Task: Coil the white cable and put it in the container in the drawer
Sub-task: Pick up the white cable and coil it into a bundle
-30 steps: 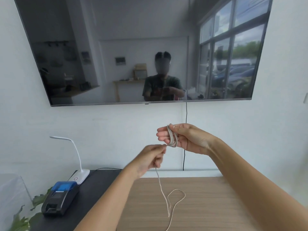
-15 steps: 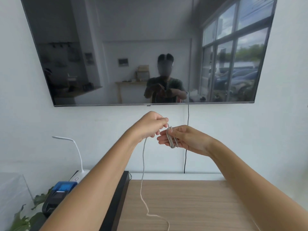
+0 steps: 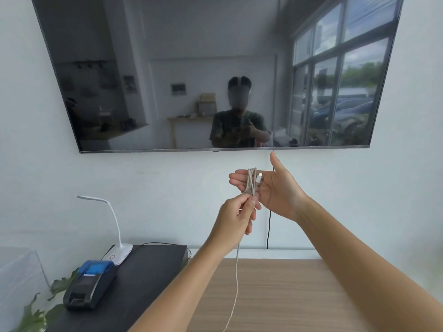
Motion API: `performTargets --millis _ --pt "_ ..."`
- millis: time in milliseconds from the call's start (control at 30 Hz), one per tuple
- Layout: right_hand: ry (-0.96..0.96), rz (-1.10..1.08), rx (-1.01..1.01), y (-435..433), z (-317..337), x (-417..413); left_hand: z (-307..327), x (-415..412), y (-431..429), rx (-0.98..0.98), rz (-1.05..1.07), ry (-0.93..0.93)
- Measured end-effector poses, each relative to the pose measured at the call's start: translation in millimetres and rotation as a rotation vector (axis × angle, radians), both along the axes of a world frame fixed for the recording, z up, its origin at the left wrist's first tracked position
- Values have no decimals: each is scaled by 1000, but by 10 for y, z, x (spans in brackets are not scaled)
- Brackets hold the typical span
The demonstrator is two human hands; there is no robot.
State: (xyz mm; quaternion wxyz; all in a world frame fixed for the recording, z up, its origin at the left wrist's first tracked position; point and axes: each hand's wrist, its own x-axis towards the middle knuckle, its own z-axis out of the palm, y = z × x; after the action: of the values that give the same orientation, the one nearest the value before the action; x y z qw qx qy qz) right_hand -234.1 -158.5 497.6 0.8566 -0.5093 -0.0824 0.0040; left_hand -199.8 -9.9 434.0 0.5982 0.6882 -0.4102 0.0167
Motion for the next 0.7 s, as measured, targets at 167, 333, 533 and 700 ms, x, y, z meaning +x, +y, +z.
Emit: performTargets --millis 167,333,533,700 --pt "-35 0 -25 3 4 3 -40 112 78 -5 -111 89" --pt "-65 12 -14 94 62 -18 -152 178 143 53 -237 223" --pt "-20 153 7 192 105 -137 -219 284 260 104 -348 554" --pt "98 274 -168 230 -51 -216 248 520 429 239 -187 417"
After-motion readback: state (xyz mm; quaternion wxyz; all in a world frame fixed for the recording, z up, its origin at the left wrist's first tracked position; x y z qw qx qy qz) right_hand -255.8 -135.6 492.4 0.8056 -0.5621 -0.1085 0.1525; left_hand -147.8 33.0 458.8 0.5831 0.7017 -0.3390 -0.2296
